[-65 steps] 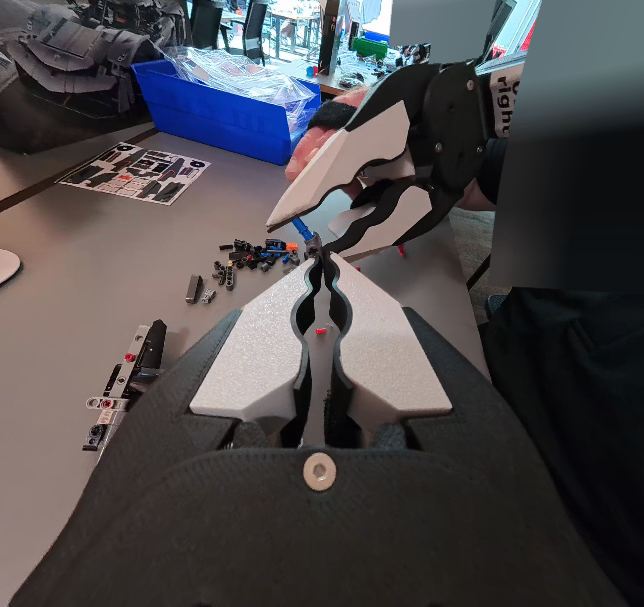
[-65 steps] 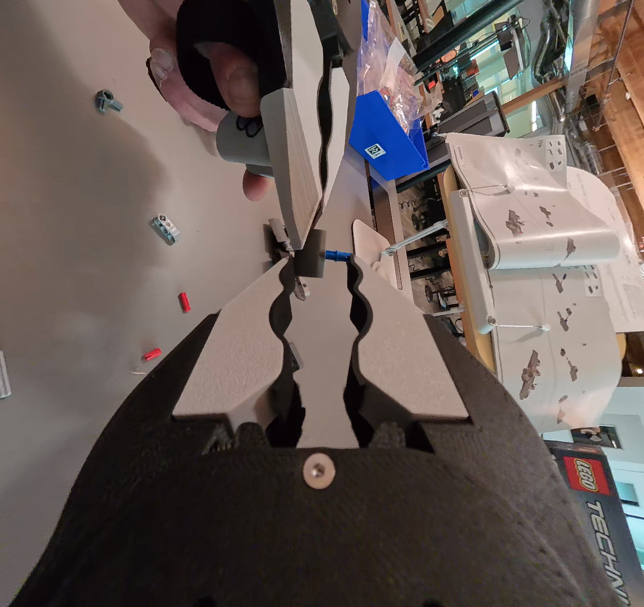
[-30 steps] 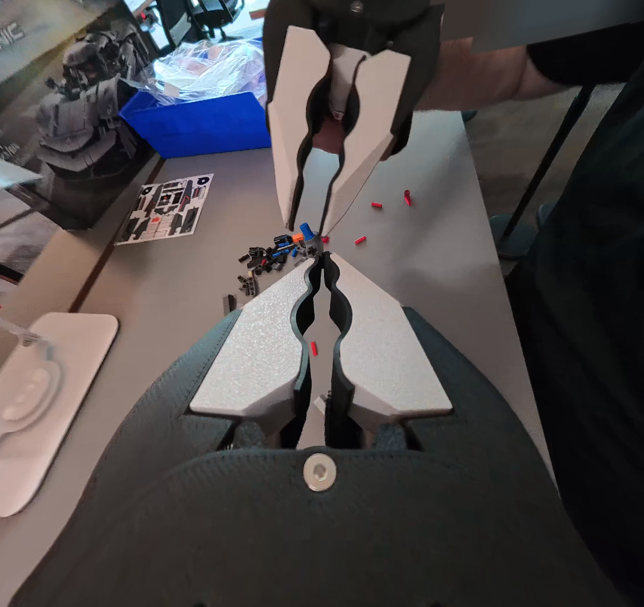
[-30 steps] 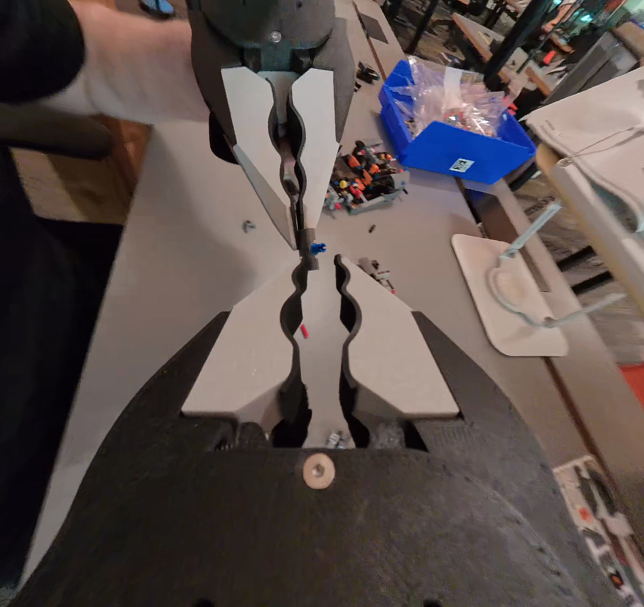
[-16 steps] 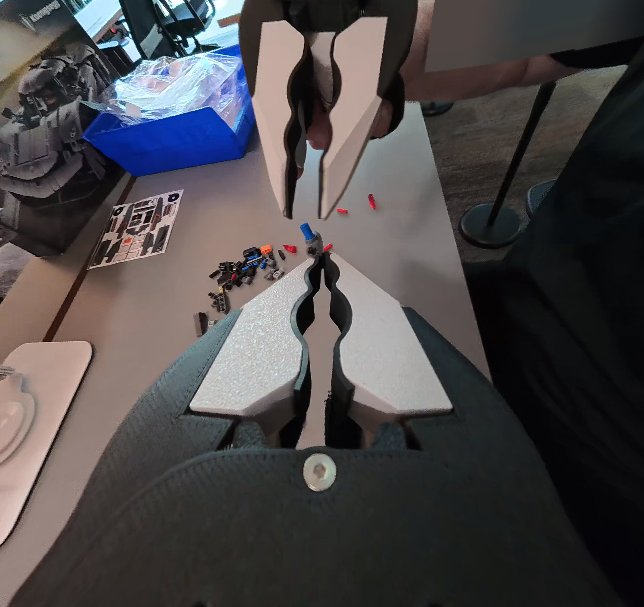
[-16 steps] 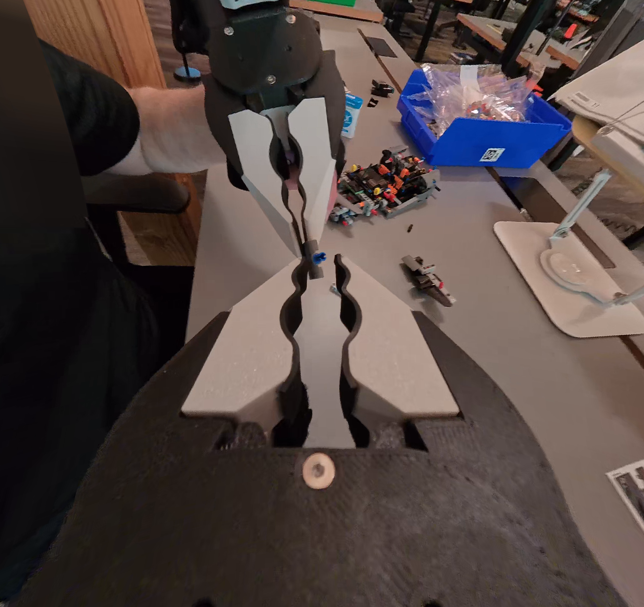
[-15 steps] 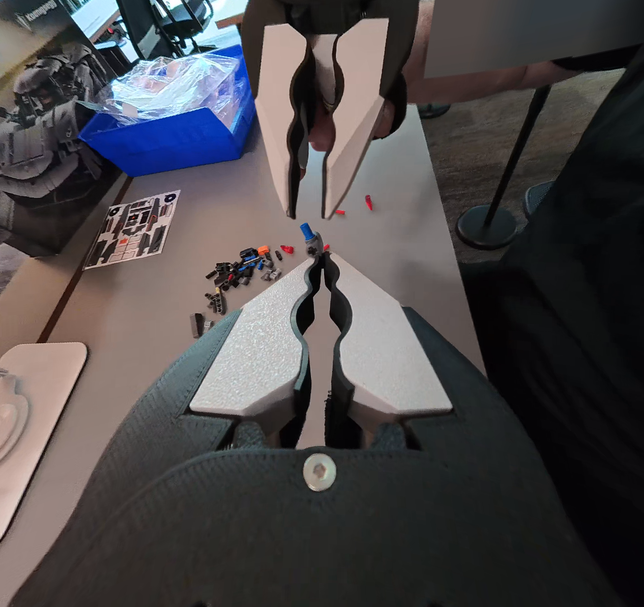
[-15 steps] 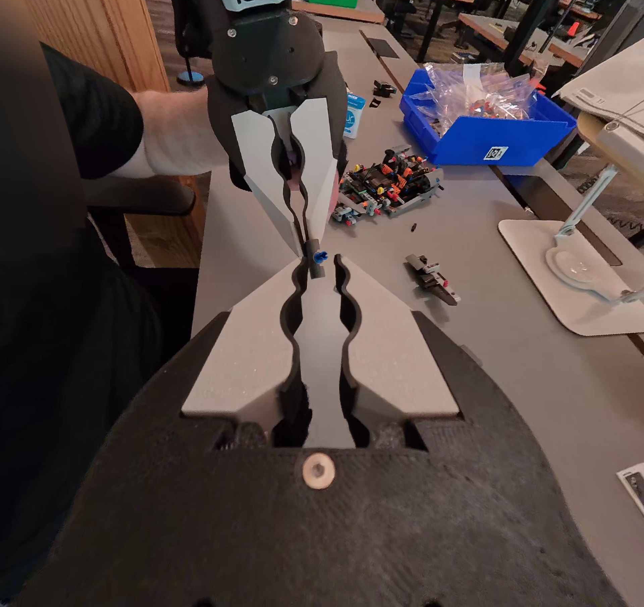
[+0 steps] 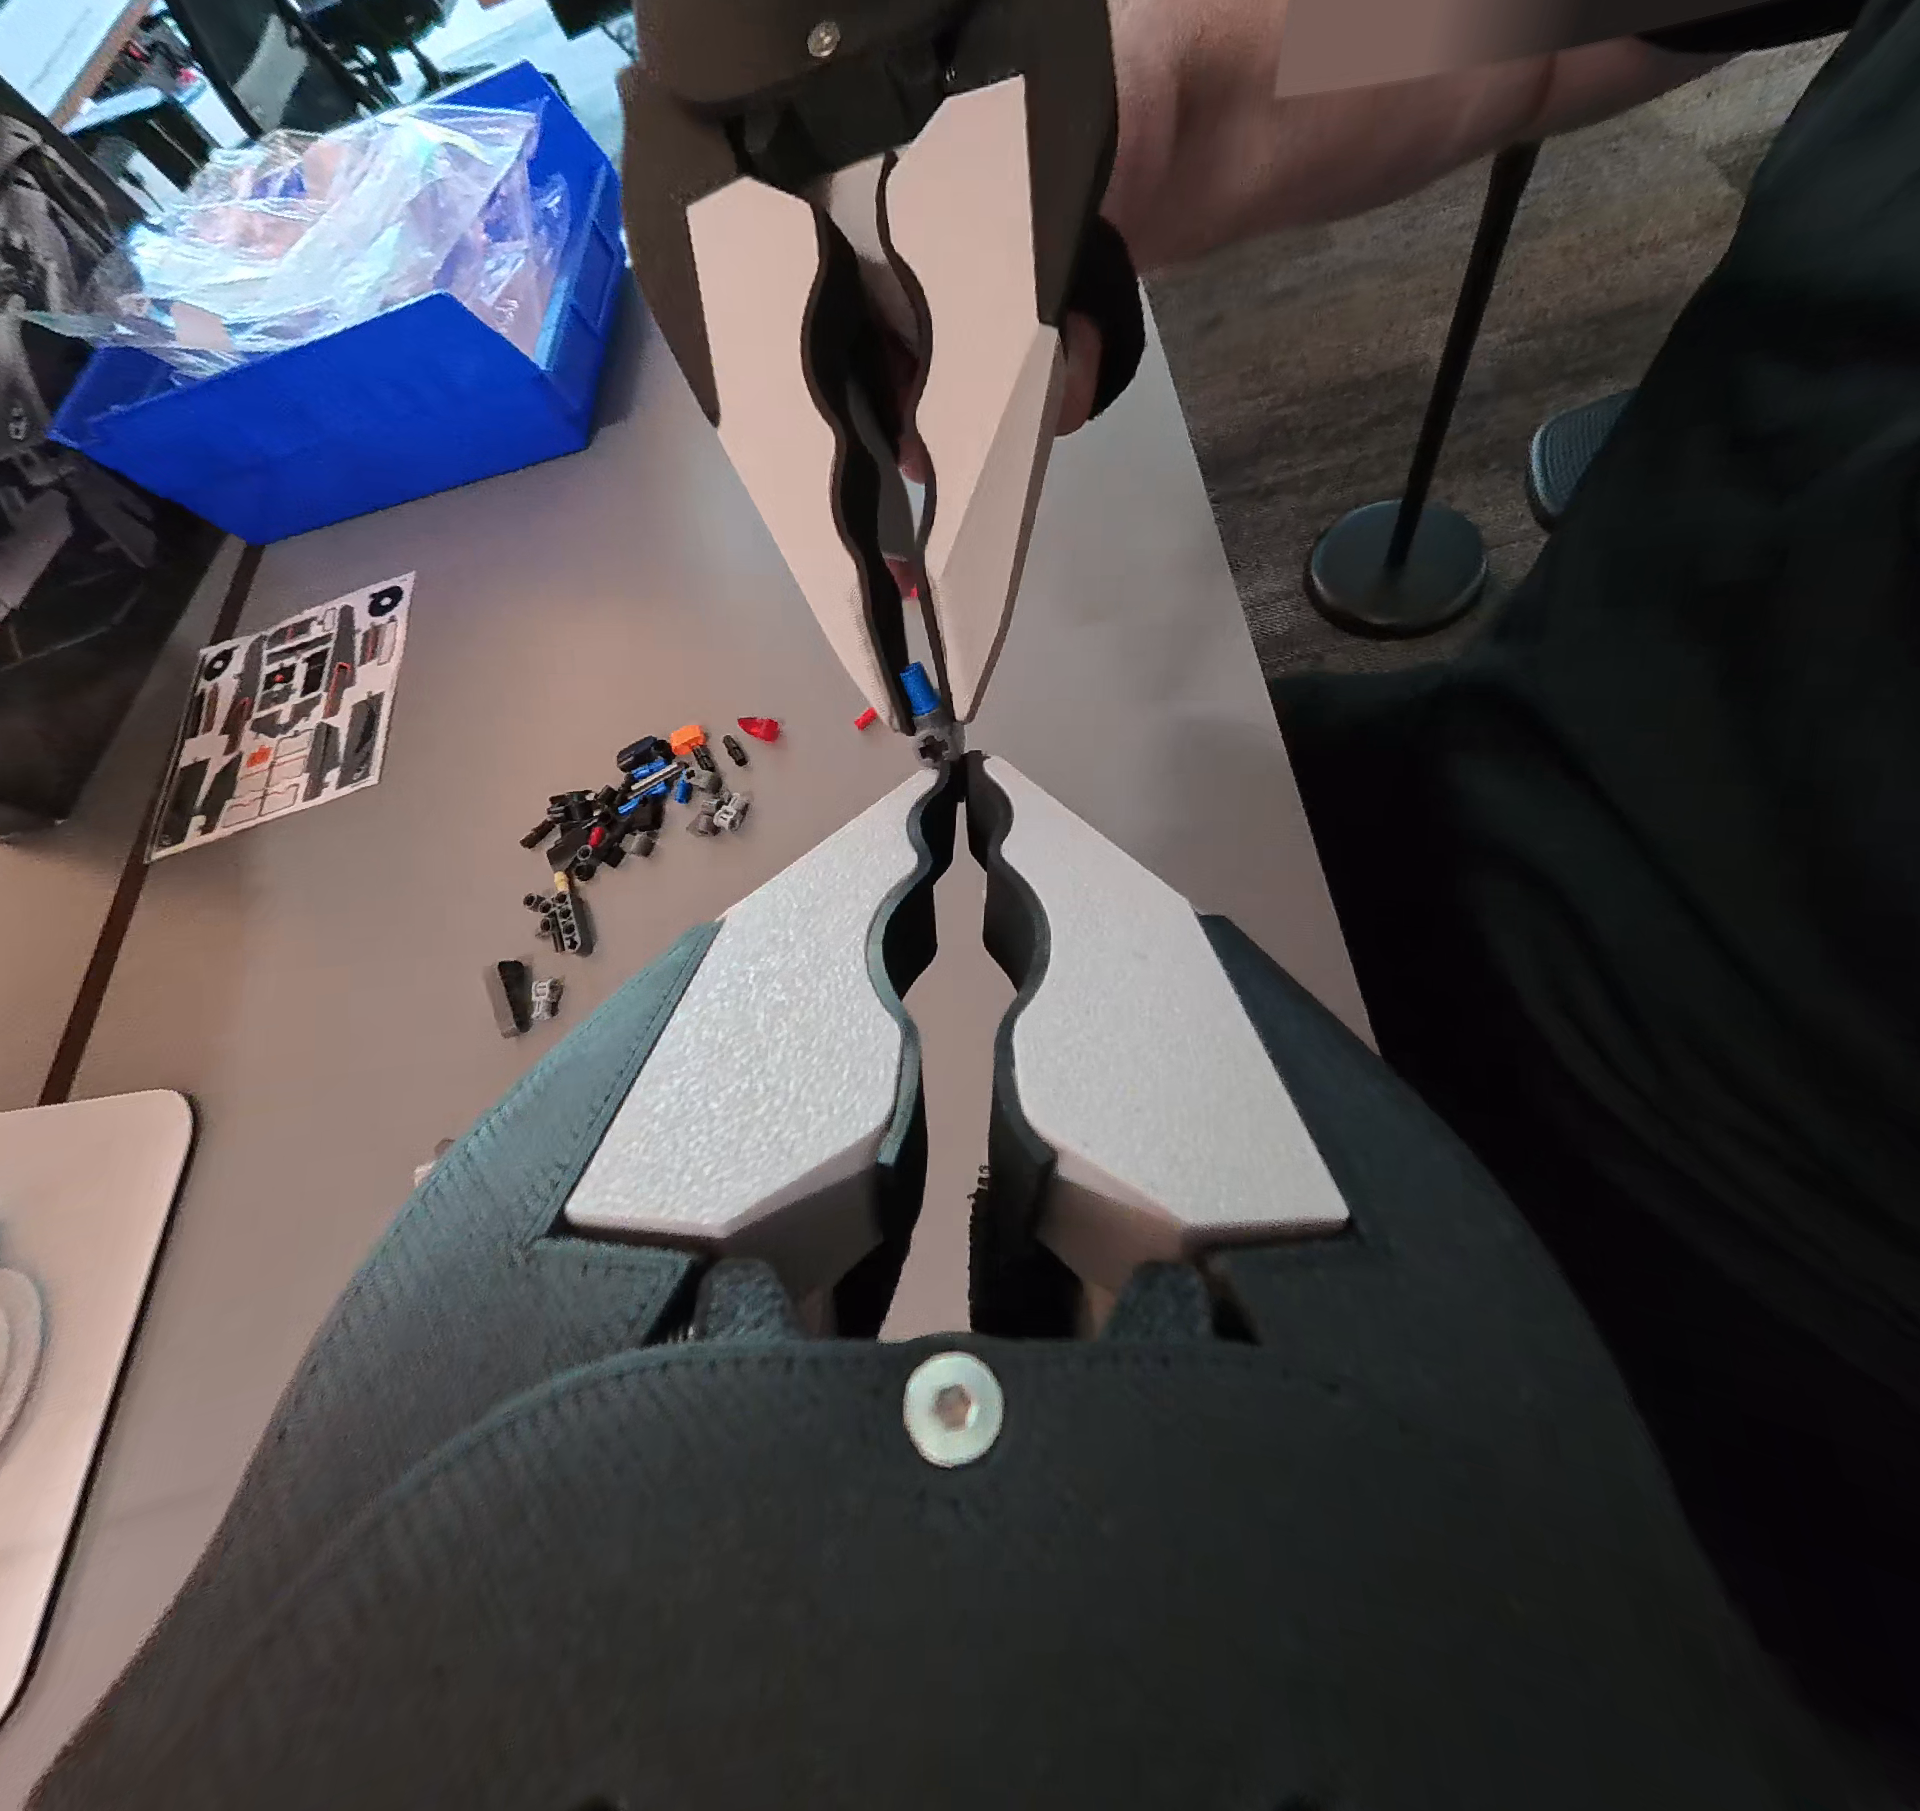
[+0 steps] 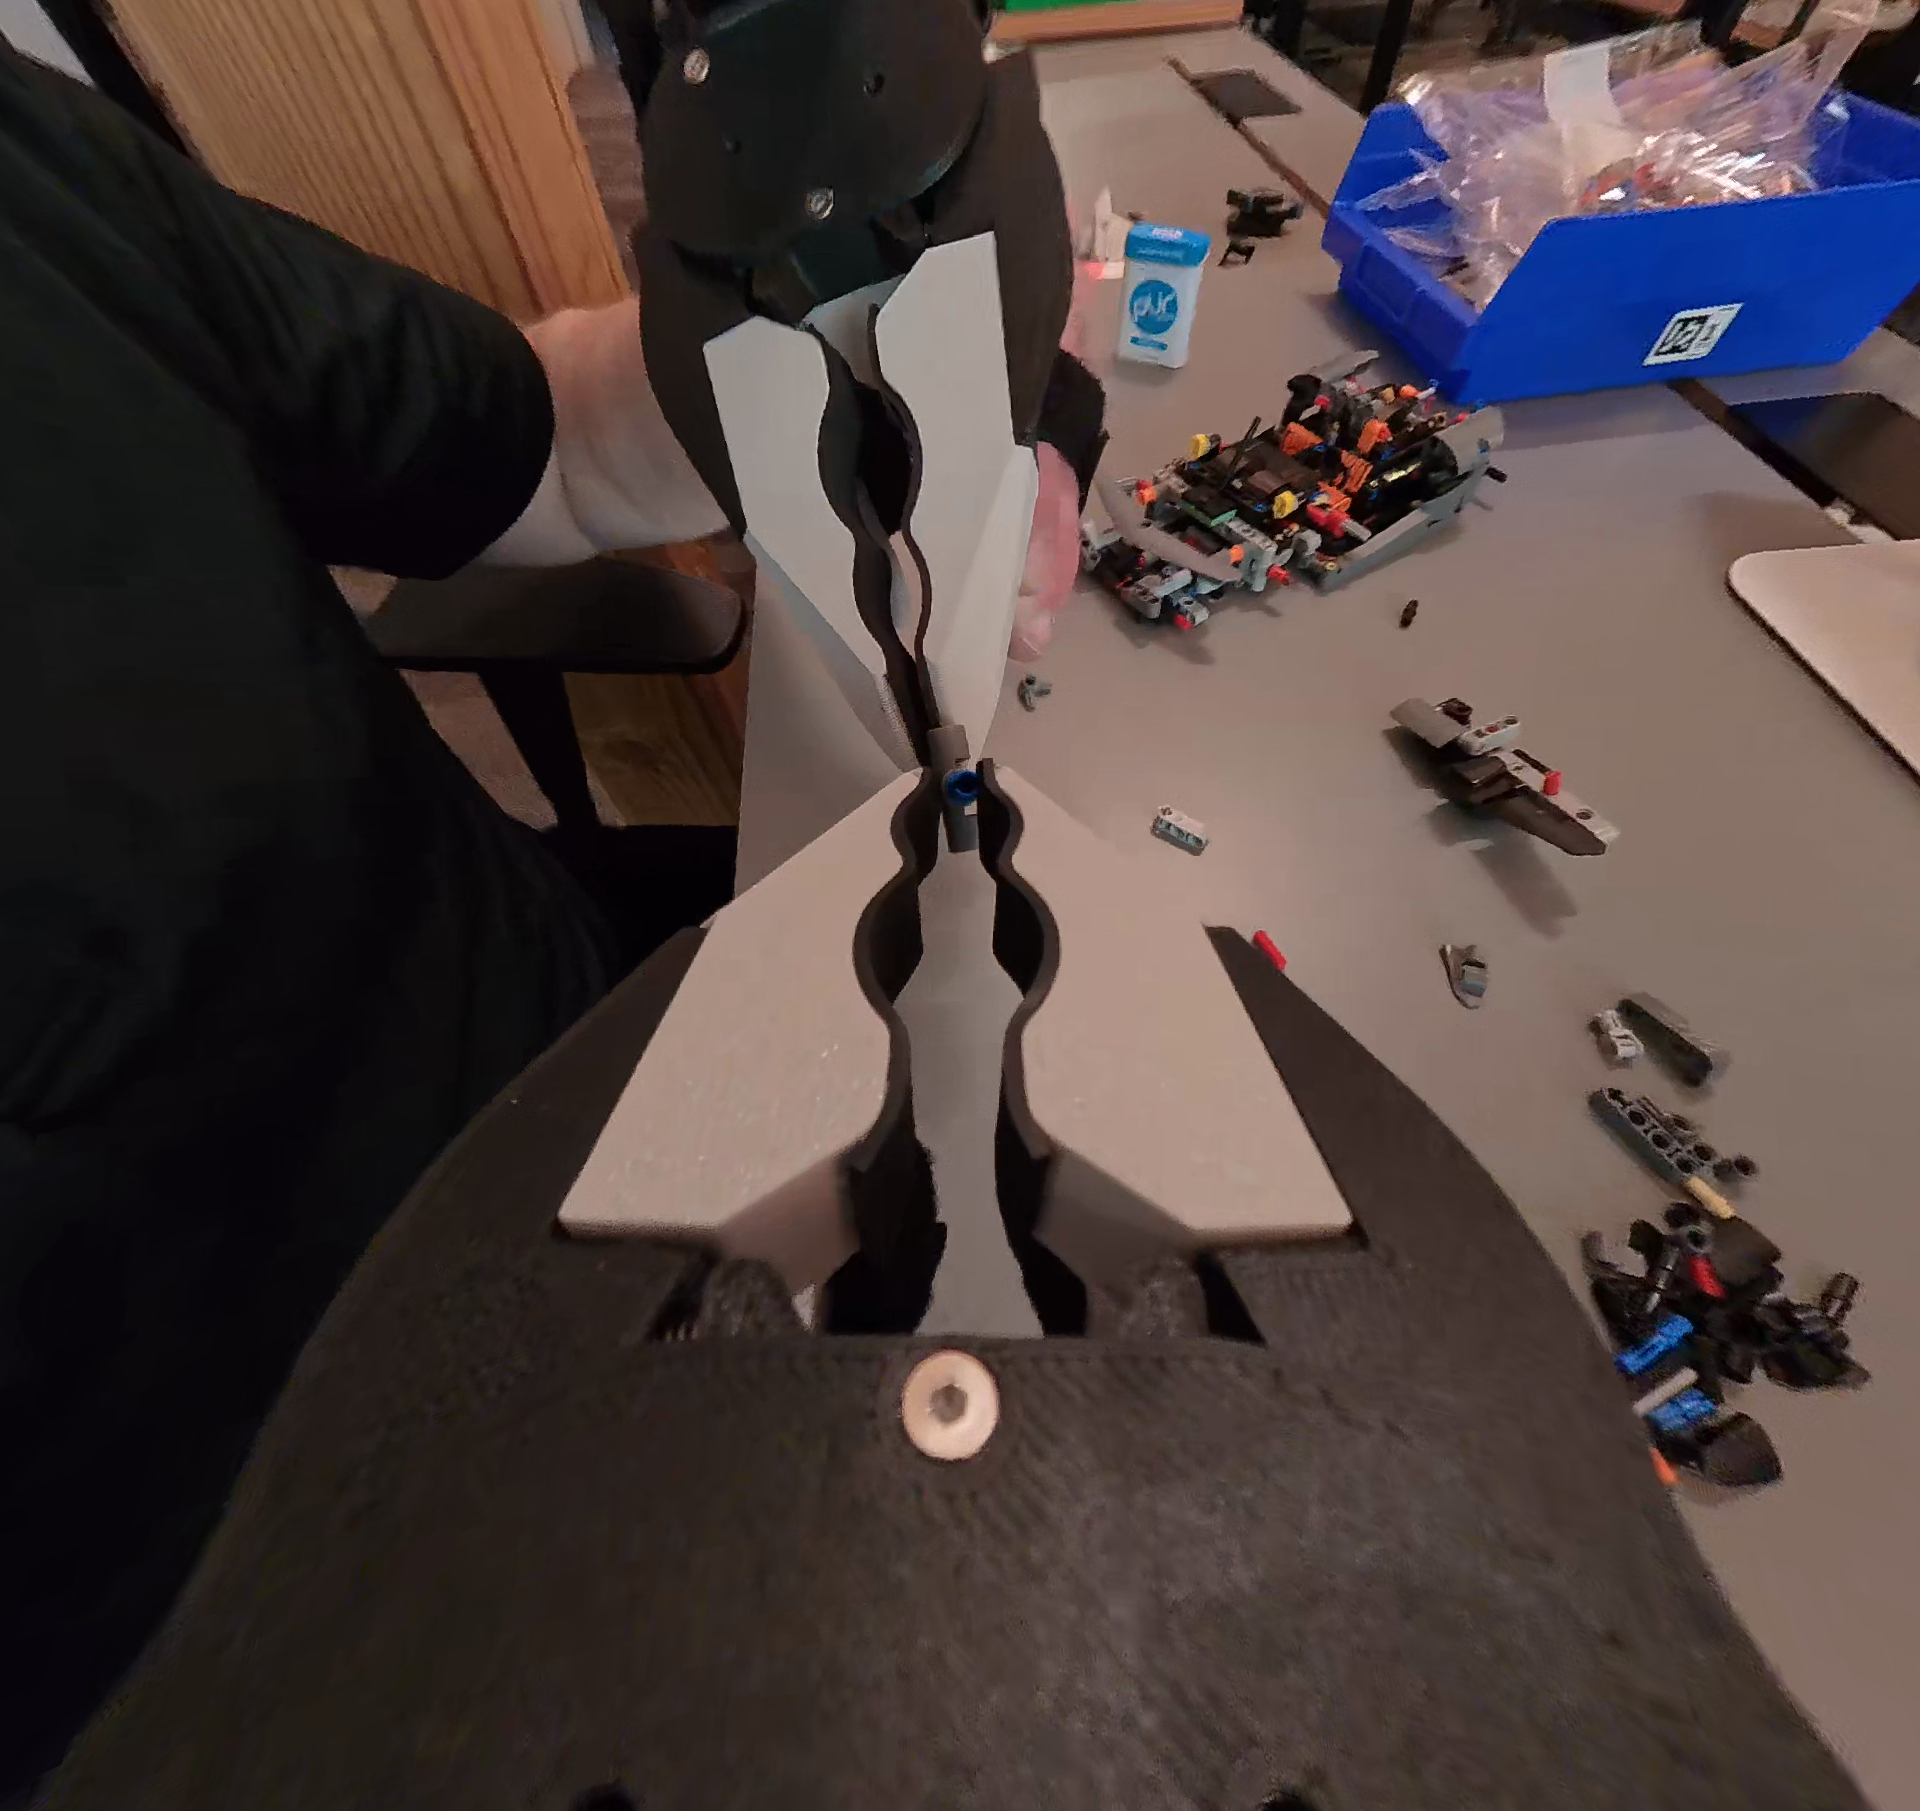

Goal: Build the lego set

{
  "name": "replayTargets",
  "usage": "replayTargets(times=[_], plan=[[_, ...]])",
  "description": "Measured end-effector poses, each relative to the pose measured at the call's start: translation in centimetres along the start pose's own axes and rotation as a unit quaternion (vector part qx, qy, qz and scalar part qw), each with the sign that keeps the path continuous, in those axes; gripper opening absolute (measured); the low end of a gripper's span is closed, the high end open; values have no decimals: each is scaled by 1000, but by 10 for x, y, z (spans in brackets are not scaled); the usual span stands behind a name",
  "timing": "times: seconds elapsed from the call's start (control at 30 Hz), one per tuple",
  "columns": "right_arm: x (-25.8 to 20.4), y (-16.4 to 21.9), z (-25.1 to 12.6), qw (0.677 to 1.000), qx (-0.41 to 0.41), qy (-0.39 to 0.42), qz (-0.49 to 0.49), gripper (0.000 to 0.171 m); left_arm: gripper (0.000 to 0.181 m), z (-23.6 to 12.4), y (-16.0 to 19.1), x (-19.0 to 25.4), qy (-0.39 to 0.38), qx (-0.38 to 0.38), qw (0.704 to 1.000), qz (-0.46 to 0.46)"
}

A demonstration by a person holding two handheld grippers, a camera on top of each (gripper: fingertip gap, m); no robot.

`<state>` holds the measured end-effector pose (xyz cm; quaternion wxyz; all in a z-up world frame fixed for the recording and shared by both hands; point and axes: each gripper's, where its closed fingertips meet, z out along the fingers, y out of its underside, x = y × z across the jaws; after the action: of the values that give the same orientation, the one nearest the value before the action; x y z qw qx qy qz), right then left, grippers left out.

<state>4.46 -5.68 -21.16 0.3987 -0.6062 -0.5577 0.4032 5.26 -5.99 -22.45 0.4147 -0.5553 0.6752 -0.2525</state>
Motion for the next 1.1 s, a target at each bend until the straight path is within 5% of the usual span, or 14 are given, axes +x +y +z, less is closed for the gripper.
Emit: replayTargets(times=[0.3, 0.67, 0.87, 0.97, 1.1], plan=[[11, -32, -17, 977, 195, 2, 83, 4, 15, -9, -16, -18, -76, 153, 979, -114], [-3, -35, 4, 951, 270, -49, 142, 3, 2, -16, -18, -9, -66, 293, 929, -215], [4, -16, 9, 978, 179, -10, 106, 19, 0, -21, 1, 3, -51, 238, 945, -218], [7, 34, 13, 1000, 0, 12, 24, 17, 0, -15, 33, 14, -27, 140, 966, -215], [27, 98, 18, 977, -190, 65, -72, 13, 0, -9, 75, 26, 2, 24, 977, -211]])
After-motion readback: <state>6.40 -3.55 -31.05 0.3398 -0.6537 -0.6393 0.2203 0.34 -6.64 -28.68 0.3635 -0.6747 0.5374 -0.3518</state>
